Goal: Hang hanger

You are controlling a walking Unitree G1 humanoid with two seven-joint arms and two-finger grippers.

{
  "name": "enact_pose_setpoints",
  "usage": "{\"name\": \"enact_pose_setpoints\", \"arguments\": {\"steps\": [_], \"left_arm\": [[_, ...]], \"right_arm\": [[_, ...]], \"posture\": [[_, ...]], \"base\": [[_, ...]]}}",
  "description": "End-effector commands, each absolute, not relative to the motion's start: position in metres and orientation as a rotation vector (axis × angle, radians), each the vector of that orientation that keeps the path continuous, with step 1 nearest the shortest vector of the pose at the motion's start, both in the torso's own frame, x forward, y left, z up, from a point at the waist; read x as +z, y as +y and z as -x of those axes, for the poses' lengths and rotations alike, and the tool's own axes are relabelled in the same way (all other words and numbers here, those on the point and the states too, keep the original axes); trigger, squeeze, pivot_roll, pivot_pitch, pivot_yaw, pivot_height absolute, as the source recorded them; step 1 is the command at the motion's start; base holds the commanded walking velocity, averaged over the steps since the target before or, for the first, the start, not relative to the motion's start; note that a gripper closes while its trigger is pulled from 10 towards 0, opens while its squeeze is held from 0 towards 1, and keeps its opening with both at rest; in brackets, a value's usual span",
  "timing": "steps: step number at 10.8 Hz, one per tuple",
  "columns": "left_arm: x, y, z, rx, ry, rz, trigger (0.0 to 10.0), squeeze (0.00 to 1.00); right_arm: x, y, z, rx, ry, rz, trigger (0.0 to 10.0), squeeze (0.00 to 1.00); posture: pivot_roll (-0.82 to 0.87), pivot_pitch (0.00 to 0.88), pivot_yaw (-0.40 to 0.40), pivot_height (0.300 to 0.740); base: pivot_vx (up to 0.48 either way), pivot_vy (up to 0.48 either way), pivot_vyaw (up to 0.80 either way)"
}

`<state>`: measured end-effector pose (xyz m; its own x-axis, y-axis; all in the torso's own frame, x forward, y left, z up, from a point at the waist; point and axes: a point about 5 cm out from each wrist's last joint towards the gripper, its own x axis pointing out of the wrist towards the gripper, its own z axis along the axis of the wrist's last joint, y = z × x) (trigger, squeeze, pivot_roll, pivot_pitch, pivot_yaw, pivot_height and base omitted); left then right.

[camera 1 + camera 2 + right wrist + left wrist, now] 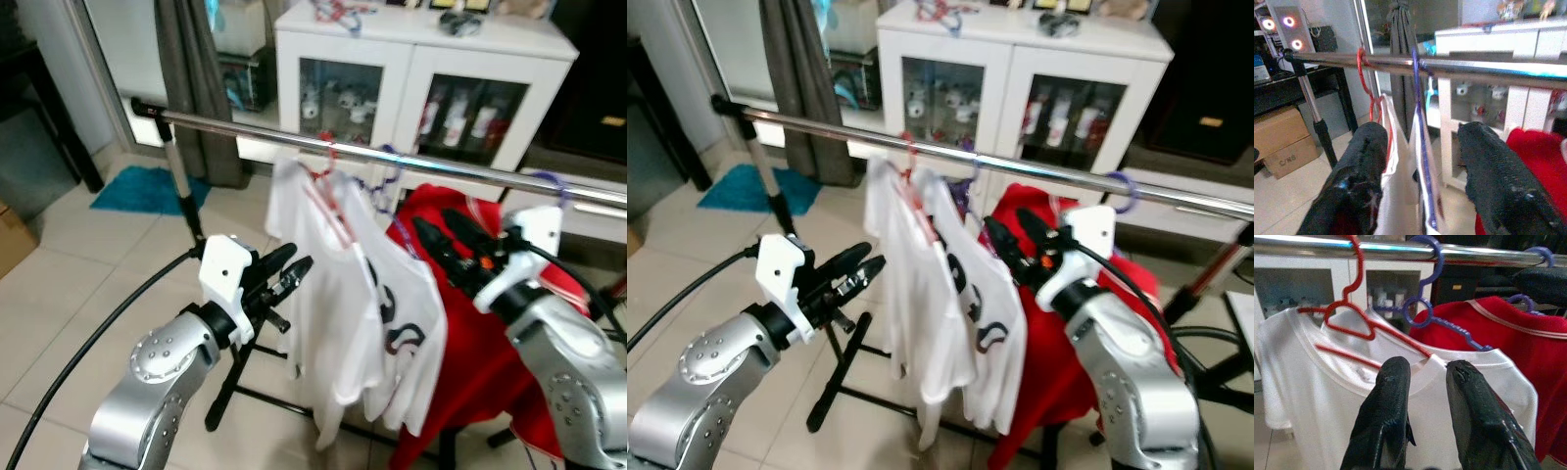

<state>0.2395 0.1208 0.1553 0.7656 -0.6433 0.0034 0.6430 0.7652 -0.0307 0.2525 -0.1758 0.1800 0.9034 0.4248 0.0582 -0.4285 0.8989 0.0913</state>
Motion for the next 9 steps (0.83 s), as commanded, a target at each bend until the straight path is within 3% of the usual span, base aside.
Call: {"name": "enact_pose_setpoints", "arguments": {"steps": [1,6,9], "left_arm": [[0.1566,0.123,-0.2399,-0.688,0.012,0.014,10.0,0.0],[0.1567,0.1229,-0.2379,-0.687,0.015,0.011,10.0,0.0],[0.1562,0.1245,-0.2394,-0.685,0.027,0.019,10.0,0.0]], "right_arm": [[0.1821,-0.1714,-0.25,0.463,-0.042,-0.093,10.0,1.0],[0.185,-0.1698,-0.2467,0.517,-0.061,-0.078,10.0,1.0],[0.1854,-0.175,-0.2529,0.459,-0.023,-0.061,10.0,1.0]], "posture": [[0.06,0.0,0.0,0.74],[0.07,0.0,-0.008,0.74],[0.07,0.0,-0.005,0.74]], "base": [[0.0,-0.394,0.0],[0.0,-0.387,0.0],[0.0,0.0,0.0]]}}
